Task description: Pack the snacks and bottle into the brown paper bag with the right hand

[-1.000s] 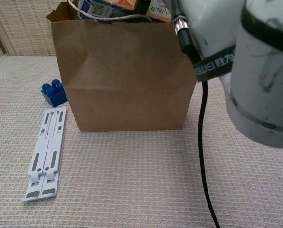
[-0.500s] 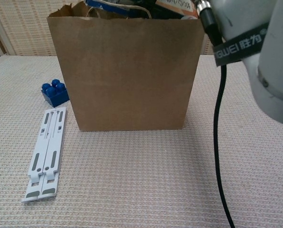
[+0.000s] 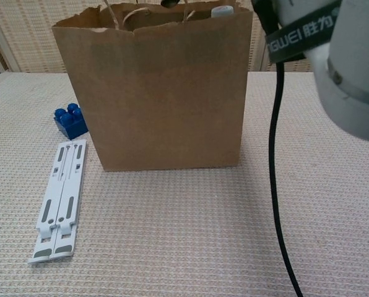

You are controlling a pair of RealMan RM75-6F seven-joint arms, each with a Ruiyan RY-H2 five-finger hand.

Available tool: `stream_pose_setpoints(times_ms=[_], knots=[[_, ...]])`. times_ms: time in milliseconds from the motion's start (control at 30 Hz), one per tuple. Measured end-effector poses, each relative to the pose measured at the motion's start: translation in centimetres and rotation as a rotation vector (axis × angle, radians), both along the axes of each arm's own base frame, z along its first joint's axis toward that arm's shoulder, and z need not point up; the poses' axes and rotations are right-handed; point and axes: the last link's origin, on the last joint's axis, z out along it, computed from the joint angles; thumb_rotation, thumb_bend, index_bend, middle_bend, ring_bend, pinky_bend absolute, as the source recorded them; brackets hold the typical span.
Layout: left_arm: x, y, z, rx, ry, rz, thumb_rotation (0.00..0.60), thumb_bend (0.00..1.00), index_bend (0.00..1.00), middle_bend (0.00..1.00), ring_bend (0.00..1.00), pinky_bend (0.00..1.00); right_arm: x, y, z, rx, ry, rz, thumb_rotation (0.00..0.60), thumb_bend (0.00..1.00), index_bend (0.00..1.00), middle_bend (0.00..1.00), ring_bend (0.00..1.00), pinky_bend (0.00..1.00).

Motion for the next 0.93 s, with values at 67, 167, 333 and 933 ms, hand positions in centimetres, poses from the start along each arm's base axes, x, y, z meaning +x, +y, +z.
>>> stream_pose_setpoints(times_ms=[67, 167, 333, 933], knots=[[0.0, 0.0, 0.0, -0.001, -0.001, 0.000, 0.600, 0.35, 0.02, 0.00, 0.00, 0.00, 0.1, 0.1, 0.5, -0.004, -0.014, 0.015, 0.600, 0.00, 0.00, 0.00, 0.00, 0.21], [0.0, 0.0, 0.0, -0.001, -0.002, 0.001, 0.600, 0.35, 0.02, 0.00, 0.00, 0.00, -0.2, 0.5, 1.4, -0.009, -0.025, 0.035, 0.600, 0.00, 0.00, 0.00, 0.00, 0.21], [0.0, 0.0, 0.0, -0.001, -0.001, 0.001, 0.600, 0.35, 0.02, 0.00, 0.00, 0.00, -2.4, 1.6, 3.6, -0.025, -0.004, 0.062, 0.600, 0.00, 0.00, 0.00, 0.00, 0.19], [0.1, -0.1, -0.1, 0.008, 0.020, 0.004, 0.600, 0.35, 0.02, 0.00, 0.00, 0.00, -24.5, 12.5, 7.1, -0.066, 0.330, 0.047, 0.600, 0.00, 0.00, 0.00, 0.00, 0.12]])
